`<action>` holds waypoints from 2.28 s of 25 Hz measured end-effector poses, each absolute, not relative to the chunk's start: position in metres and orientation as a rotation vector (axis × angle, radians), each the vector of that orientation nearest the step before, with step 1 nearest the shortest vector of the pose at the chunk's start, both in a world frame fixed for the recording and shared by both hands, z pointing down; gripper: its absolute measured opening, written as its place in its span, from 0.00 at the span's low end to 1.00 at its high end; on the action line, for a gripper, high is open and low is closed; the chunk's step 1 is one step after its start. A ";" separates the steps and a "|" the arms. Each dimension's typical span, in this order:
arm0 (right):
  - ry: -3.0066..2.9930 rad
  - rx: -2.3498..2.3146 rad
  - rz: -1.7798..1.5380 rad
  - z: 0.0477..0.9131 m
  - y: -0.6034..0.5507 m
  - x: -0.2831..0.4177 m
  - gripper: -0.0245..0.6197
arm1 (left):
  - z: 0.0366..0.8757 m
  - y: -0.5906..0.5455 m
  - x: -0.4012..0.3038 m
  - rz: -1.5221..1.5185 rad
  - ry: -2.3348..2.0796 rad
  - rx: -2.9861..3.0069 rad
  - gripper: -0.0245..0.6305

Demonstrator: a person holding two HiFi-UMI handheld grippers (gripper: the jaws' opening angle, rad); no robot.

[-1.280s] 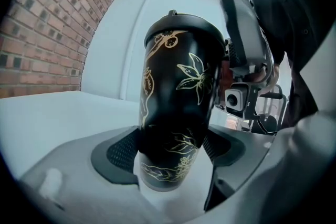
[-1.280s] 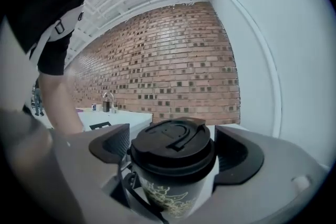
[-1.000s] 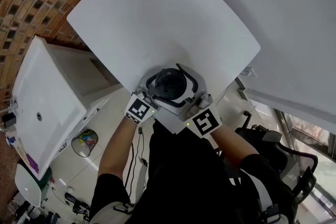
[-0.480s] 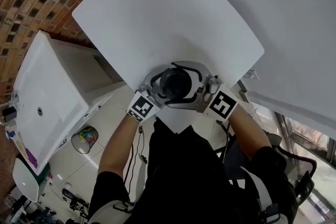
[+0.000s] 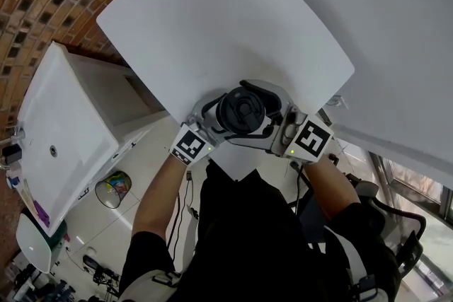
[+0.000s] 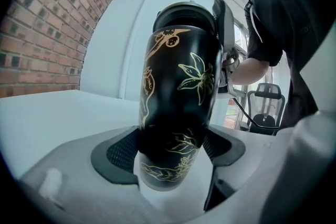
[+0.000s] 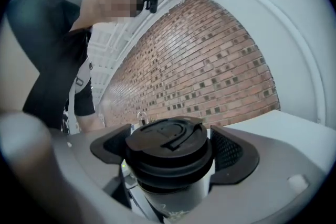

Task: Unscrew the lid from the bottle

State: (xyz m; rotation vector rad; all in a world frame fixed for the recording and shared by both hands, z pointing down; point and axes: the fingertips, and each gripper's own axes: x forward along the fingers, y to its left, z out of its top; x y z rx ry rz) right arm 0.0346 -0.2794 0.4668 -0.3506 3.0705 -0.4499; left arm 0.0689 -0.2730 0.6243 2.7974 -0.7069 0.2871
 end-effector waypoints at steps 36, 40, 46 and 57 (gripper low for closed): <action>2.901 -0.593 -0.477 0.449 -0.264 0.106 0.76 | 0.622 -0.227 0.030 0.424 -0.935 2.670 0.65; 2.880 -0.612 -0.410 0.433 -0.252 0.110 0.76 | 0.602 -0.217 0.021 0.370 -0.959 2.665 0.65; 2.874 -0.677 -0.355 0.406 -0.205 0.100 0.76 | 0.544 -0.192 -0.008 0.186 -0.954 2.666 0.64; 2.713 -0.852 -0.374 0.359 -0.083 0.050 0.76 | 0.444 -0.087 -0.098 0.077 -0.853 2.824 0.64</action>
